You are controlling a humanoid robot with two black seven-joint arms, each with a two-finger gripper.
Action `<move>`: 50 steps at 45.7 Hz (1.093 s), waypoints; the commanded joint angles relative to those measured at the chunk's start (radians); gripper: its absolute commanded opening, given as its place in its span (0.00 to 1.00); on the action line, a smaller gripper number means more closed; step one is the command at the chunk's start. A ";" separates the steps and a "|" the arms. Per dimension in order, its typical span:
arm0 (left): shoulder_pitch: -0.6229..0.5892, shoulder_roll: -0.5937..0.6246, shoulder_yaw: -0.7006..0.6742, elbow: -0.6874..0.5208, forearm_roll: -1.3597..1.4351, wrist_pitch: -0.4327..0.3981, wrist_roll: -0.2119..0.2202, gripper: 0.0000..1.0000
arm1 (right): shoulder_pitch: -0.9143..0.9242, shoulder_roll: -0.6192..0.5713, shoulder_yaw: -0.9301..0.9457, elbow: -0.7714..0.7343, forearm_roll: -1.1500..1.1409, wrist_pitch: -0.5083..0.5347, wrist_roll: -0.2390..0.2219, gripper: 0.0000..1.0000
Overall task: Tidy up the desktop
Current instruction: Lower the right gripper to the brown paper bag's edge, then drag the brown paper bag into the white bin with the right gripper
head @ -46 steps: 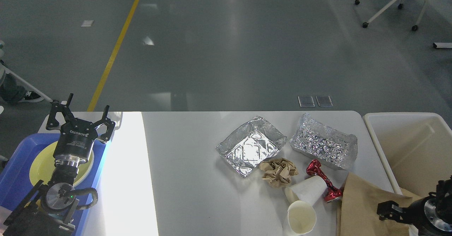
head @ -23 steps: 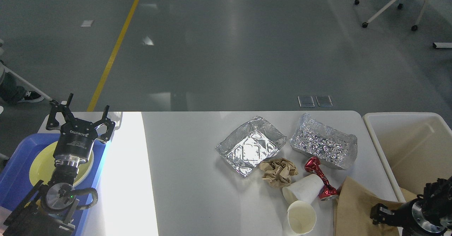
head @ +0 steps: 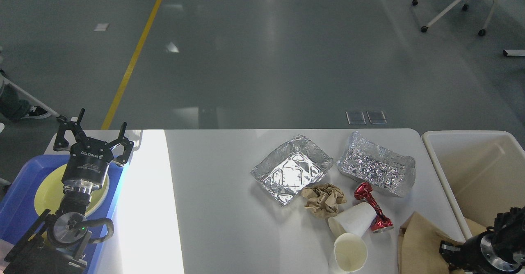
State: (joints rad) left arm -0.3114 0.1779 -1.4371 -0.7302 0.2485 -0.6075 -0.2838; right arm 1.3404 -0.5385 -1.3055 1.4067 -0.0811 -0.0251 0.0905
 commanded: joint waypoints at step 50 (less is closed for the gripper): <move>0.000 0.000 0.001 0.000 0.000 0.000 0.001 0.97 | 0.980 -0.164 -0.331 0.141 -0.092 0.706 -0.015 0.00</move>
State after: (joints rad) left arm -0.3114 0.1788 -1.4375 -0.7302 0.2485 -0.6075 -0.2822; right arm 2.2663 -0.7036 -1.6255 1.5207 -0.1719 0.6766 0.0867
